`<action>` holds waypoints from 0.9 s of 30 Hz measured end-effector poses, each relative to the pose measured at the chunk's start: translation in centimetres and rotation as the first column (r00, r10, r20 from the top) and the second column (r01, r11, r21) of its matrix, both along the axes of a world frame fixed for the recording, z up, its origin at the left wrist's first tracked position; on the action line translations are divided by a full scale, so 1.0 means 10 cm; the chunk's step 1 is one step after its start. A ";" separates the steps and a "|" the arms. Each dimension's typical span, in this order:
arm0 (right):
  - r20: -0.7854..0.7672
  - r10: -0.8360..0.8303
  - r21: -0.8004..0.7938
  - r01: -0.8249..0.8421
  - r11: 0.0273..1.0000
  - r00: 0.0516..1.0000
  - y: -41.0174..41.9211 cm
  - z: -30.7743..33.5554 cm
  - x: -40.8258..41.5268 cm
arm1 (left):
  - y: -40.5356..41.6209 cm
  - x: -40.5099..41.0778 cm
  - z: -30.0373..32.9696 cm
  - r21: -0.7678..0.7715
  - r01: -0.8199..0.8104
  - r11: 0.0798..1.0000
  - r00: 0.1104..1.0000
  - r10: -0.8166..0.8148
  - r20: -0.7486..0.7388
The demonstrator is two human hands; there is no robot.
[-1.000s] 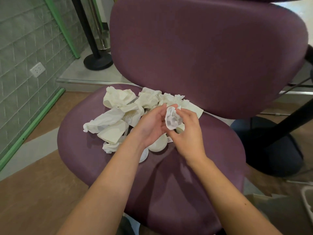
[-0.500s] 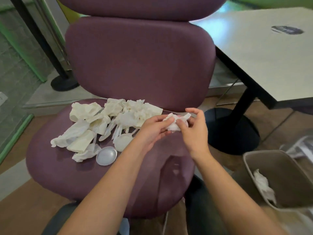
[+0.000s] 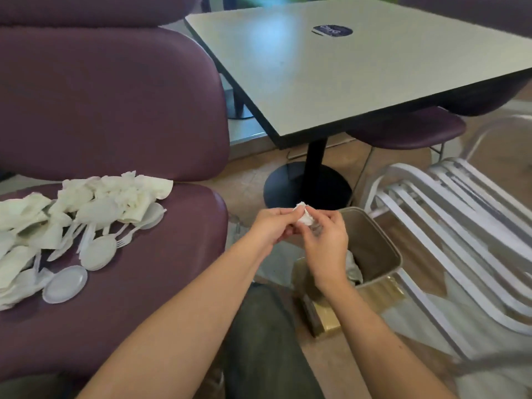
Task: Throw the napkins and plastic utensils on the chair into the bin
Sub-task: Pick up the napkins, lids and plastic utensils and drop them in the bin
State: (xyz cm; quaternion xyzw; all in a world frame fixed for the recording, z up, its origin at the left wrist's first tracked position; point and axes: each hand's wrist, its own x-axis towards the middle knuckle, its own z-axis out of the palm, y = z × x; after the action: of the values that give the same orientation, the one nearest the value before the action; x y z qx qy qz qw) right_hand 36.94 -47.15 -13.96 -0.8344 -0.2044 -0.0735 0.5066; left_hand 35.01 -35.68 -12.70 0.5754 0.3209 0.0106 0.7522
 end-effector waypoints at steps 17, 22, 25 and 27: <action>-0.473 -0.066 -0.454 -0.178 0.873 0.879 -0.59 -0.91 0.79 | -0.61 0.42 -1.02 0.182 0.167 0.969 0.897 -0.073 -0.435; -0.561 -0.040 -0.408 -0.233 0.883 0.827 -0.49 -0.77 0.75 | -0.56 0.35 -1.04 0.162 0.156 0.974 0.910 -0.078 -0.407; -0.529 -0.009 -0.347 -0.207 0.915 0.849 -0.33 -0.57 0.68 | -0.44 0.28 -0.99 0.225 0.096 0.970 0.934 -0.010 -0.357; -0.493 0.031 -0.273 -0.189 0.943 0.869 -0.20 -0.44 0.60 | -0.31 0.20 -0.88 0.272 0.046 0.961 0.956 0.036 -0.291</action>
State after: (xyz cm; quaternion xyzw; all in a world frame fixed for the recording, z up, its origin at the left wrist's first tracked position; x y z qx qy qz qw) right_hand 42.91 -49.18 -18.38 -0.8825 -0.1286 0.1994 0.4061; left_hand 36.99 -38.79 -21.48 0.6705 0.4228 -0.0323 0.6088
